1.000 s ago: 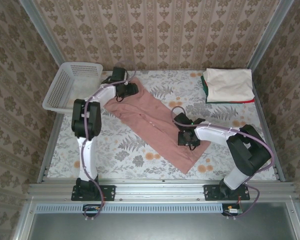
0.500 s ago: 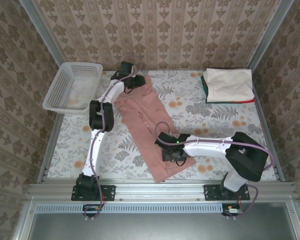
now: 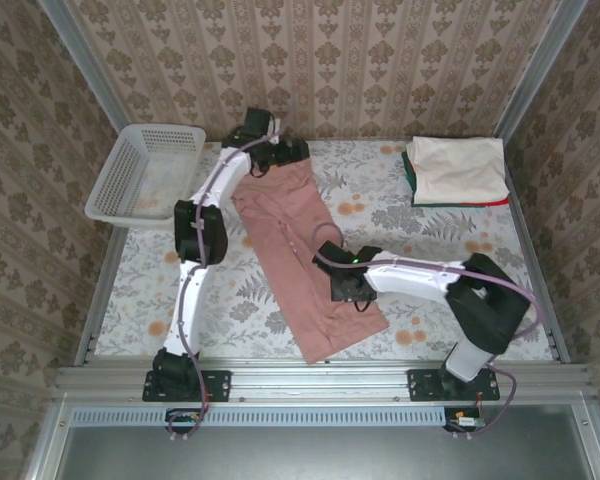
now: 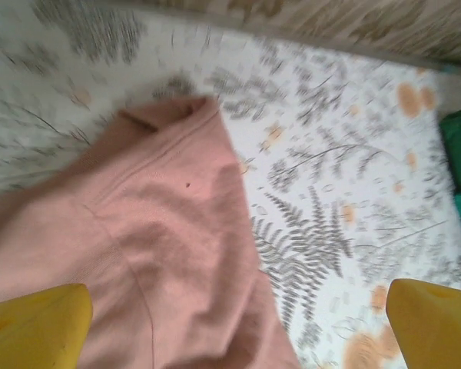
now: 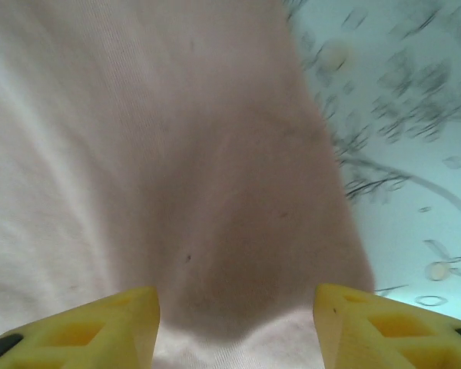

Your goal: Fold and stack the t-shirts

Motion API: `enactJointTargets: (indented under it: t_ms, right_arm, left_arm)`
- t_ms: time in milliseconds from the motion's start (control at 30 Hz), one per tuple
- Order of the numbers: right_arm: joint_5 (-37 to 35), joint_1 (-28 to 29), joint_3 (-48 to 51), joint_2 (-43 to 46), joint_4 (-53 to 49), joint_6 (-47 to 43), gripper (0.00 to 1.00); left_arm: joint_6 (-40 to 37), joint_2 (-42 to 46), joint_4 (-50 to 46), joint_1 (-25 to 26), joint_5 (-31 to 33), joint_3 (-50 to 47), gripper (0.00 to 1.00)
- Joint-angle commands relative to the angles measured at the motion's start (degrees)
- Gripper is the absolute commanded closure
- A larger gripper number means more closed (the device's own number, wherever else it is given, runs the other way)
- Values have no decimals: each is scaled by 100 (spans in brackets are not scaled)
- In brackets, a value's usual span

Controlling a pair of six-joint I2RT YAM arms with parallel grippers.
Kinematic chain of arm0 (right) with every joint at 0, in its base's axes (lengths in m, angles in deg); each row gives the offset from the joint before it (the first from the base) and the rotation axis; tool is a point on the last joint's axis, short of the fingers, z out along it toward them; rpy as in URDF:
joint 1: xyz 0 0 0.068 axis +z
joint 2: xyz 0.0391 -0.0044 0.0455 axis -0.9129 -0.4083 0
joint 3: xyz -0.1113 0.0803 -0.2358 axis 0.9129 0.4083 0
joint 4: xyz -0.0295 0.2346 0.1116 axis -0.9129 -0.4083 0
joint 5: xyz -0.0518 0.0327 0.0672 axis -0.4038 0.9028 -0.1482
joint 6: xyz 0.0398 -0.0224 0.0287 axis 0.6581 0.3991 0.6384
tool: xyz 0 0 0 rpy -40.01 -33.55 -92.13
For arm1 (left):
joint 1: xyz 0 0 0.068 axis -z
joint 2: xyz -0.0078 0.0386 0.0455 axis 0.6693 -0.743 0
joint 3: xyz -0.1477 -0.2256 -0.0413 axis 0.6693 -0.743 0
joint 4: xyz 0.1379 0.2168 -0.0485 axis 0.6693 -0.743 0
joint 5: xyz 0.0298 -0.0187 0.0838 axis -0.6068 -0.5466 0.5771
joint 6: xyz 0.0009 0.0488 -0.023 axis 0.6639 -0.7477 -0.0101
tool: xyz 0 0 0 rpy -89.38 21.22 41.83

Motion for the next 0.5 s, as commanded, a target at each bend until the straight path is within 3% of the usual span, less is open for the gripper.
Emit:
enactJointTargets:
  t_ms: [0,133,267,367,467]
  right_arm:
    - [63,310,73,-389,76,116,43]
    - [365,689,508,-309,773,655,44]
    - [518,1276,208,-543,997,1082,43]
    - [301,1429,-178,-626,380,1079,41]
    - [204,1336,-33,-158,283,1002,40]
  left_arm:
    - [-370,1166,-591,-72,612,-277,0]
    - [-519,2696,-194,-59,1028,-2364,0]
    - [-214,4301,1309,-81,1265,-5475,0]
    - [24,4519,2133,-92,1127,-6743,0]
    - [68,3834,2403,-43,670,-6632,0]
